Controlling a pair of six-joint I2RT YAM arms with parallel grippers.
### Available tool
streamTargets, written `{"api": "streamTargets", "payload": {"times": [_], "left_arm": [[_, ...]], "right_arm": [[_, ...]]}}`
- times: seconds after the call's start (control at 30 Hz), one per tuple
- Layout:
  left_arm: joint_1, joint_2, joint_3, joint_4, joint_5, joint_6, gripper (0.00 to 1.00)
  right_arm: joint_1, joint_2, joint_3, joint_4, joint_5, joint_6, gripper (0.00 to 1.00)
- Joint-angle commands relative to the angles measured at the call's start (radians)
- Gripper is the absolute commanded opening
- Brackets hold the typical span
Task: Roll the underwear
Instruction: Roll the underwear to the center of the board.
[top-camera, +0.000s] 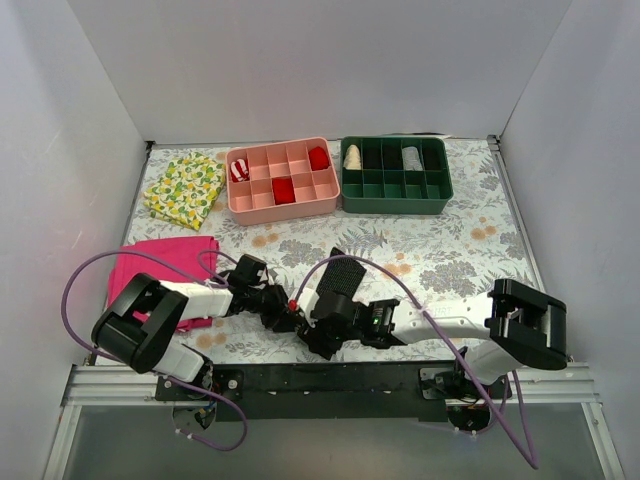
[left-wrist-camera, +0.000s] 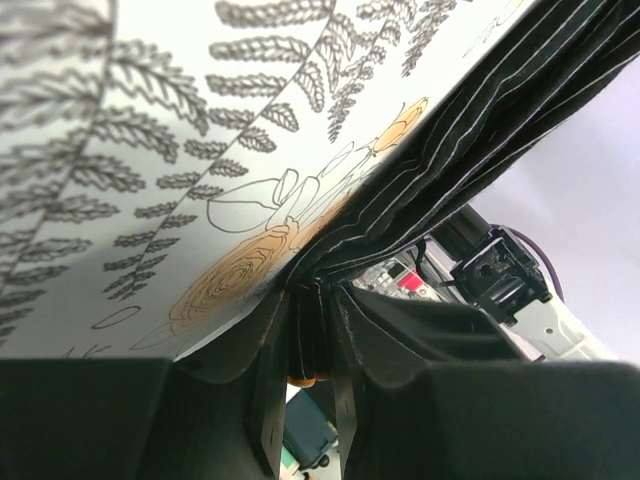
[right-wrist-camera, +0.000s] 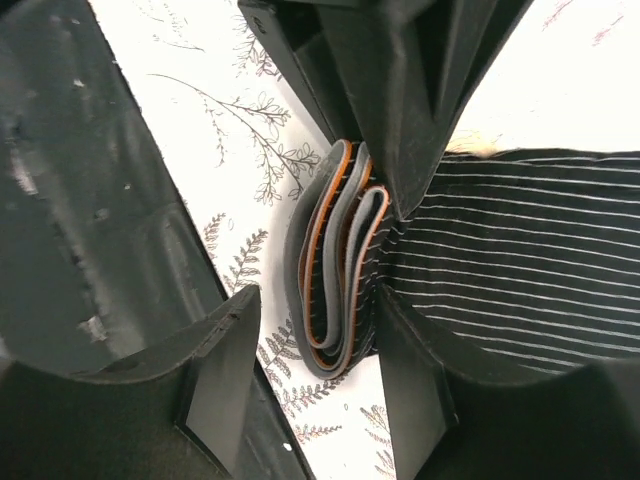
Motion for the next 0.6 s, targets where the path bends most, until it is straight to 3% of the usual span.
{"api": "streamTargets", "payload": {"times": [0.0, 0.23, 0.57], "left_arm": [[-0.009, 0.027, 0.003, -0.031, -0.049, 0.021, 0.16], [-0.009, 0.036, 0.007, -0.030, -0.043, 0.023, 0.16], [-0.009, 0.041, 0.007, -0.026, -0.037, 0.024, 0.17]], "right_arm": [[0.084, 0.008, 0.072, -0.081, 0.269, -0.055, 0.58], [0.150, 0.058, 0.095, -0.113, 0.456, -0.089, 0.59], [0.204, 0.080, 0.099, -0.081, 0.529, -0.092, 0.53]]}}
